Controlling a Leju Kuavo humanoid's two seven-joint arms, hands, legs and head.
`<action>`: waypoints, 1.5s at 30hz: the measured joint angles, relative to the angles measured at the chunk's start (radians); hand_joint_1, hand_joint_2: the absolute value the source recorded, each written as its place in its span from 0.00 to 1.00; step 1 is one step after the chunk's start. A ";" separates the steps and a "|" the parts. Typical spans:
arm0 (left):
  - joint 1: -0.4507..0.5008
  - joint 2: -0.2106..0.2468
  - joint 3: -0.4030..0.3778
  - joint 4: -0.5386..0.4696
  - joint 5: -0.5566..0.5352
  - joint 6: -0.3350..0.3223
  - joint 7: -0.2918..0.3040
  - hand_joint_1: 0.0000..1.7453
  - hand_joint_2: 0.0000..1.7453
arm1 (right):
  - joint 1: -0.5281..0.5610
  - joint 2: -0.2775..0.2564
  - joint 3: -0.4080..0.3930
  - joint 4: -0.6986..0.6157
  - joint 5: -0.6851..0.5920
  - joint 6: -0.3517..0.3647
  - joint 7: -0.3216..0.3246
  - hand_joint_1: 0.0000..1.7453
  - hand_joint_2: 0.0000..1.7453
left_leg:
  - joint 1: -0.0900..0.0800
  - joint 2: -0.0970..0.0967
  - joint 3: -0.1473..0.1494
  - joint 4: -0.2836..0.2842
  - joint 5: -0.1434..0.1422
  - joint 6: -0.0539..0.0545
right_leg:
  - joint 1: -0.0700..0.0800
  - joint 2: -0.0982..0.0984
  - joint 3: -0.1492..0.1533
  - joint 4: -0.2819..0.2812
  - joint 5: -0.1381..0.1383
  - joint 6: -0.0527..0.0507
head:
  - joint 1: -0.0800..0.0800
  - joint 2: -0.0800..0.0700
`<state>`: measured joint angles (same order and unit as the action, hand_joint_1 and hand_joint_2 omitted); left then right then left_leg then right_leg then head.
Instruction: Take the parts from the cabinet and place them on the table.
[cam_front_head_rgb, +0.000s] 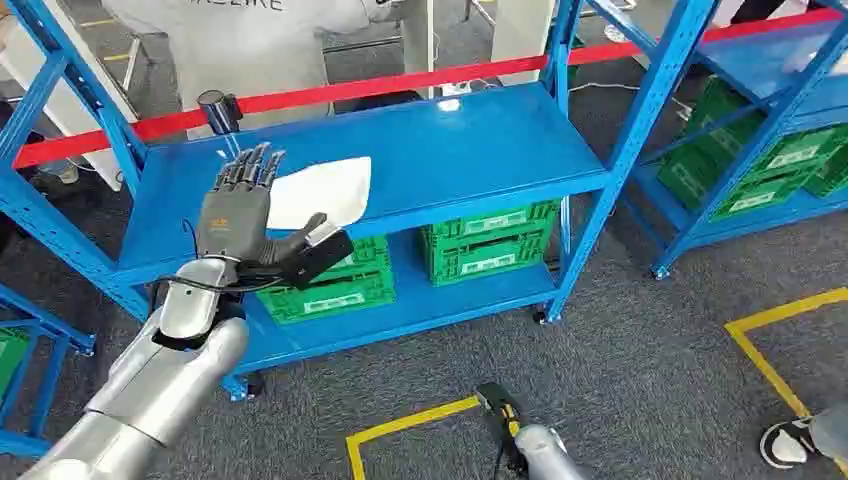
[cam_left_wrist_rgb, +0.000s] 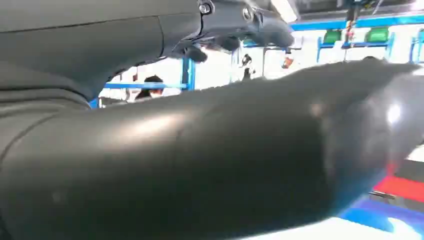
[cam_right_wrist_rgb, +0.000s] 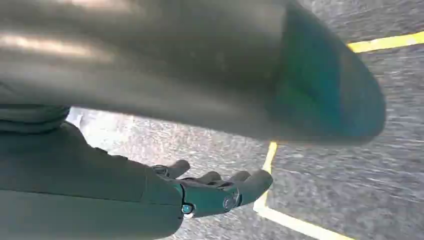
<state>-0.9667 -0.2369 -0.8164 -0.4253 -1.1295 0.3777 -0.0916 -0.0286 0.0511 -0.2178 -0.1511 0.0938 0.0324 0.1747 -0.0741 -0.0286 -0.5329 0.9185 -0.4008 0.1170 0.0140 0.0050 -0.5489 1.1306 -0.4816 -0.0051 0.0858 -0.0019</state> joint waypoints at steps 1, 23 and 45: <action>0.001 -0.001 0.000 0.000 0.000 0.000 0.000 0.00 0.00 | -0.001 -0.002 0.000 0.000 0.000 -0.001 0.000 0.00 0.00 | 0.005 0.000 0.008 0.000 -0.012 -0.007 | -0.004 0.000 -0.053 0.074 -0.013 0.007 | 0.001 0.000; 0.038 0.016 0.000 0.005 0.002 0.000 -0.001 0.00 0.00 | 0.015 -0.012 0.000 0.003 0.006 0.000 -0.004 0.00 0.00 | 0.090 0.028 -0.118 0.167 -0.124 -0.157 | -0.091 -0.015 -0.003 -0.123 -0.003 0.035 | 0.002 0.000; 0.063 0.005 0.001 -0.003 0.129 -0.138 -0.137 0.00 0.00 | 0.005 -0.021 0.000 0.003 0.019 0.006 -0.004 0.00 0.00 | 0.023 0.005 -0.048 0.118 -0.103 -0.095 | -0.021 -0.009 -0.076 -0.117 0.044 -0.026 | 0.013 0.000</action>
<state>-0.9039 -0.2319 -0.8152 -0.4280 -1.0006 0.2399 -0.2281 -0.0236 0.0305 -0.2182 -0.1484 0.1133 0.0385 0.1709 -0.0515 -0.0240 -0.5813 1.0362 -0.5037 0.0221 -0.0069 -0.0044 -0.6247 1.0133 -0.4373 -0.0315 0.0984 -0.0019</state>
